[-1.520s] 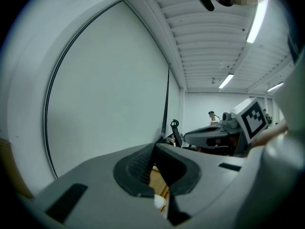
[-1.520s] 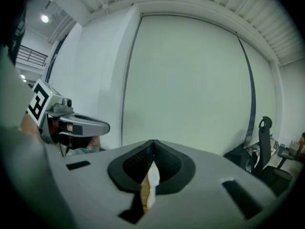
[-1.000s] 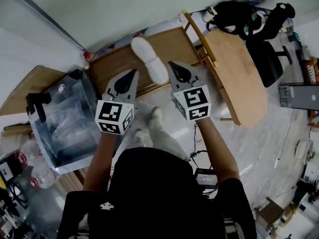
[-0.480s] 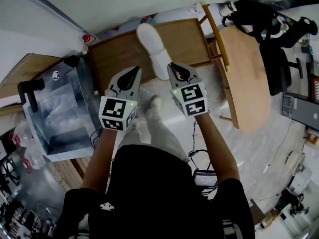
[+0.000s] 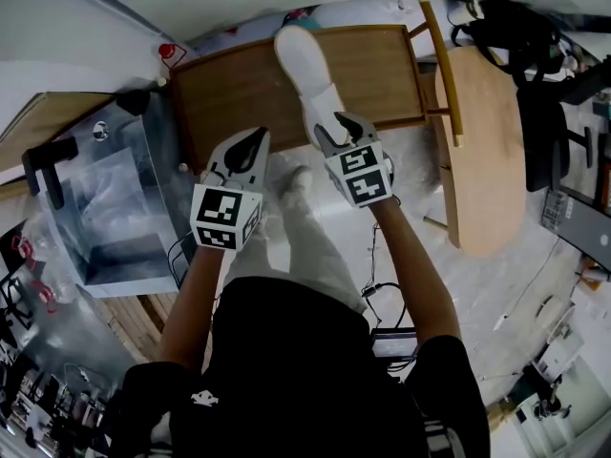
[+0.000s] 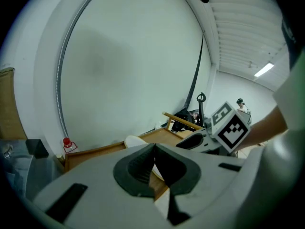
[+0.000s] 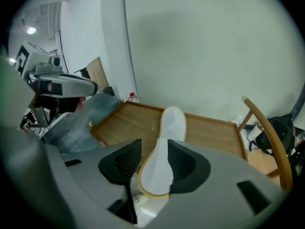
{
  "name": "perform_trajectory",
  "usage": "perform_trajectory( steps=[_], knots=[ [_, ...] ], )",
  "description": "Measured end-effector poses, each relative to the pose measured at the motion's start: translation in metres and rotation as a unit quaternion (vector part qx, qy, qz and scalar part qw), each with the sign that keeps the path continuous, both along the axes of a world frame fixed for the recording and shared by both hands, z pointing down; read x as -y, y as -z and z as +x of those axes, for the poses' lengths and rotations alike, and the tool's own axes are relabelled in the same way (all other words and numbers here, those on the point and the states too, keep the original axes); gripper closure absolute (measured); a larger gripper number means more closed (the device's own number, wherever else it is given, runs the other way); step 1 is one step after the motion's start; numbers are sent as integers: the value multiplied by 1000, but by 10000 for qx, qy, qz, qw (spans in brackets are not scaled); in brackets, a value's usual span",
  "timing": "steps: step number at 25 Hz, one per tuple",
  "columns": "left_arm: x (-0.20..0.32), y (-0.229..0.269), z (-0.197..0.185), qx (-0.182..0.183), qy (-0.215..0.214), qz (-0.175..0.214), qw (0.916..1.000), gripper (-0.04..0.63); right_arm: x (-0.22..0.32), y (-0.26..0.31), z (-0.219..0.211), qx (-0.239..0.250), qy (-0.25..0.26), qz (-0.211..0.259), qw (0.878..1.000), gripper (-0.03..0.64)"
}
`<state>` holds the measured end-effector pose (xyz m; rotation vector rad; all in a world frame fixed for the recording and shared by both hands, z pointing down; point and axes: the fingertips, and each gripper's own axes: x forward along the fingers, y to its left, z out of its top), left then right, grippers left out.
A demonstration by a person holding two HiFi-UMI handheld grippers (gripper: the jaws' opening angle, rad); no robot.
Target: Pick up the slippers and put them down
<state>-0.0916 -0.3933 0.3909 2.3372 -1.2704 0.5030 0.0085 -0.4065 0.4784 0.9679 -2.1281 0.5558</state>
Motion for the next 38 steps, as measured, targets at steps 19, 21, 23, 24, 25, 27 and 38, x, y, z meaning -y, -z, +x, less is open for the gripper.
perform_trajectory(
  steps=[19,21,23,24,25,27,38],
  knots=[
    [-1,-49,-12,191,78,-406,9990,591,15,-98,4,-811,17,-676,9944,486],
    [-1,-52,-13,205,95,-421,9989,591,15,-100,4,-867,34,-659,9940,511],
    [0,-53,-14,199,101,-419,9989,591,15,-101,6,-960,37,-628,9934,548],
    [0,-54,-14,189,110,-431,9988,591,15,-102,7,-1003,25,-623,9930,557],
    [0,-55,-13,181,116,-442,9988,591,15,-102,9,-1029,6,-620,9928,568],
    [1,-55,-13,173,113,-444,9988,591,16,-102,10,-1038,-42,-597,9928,583],
    [-3,-41,-8,110,-44,-310,9995,591,14,-74,19,-972,-300,-378,9941,604]
  ],
)
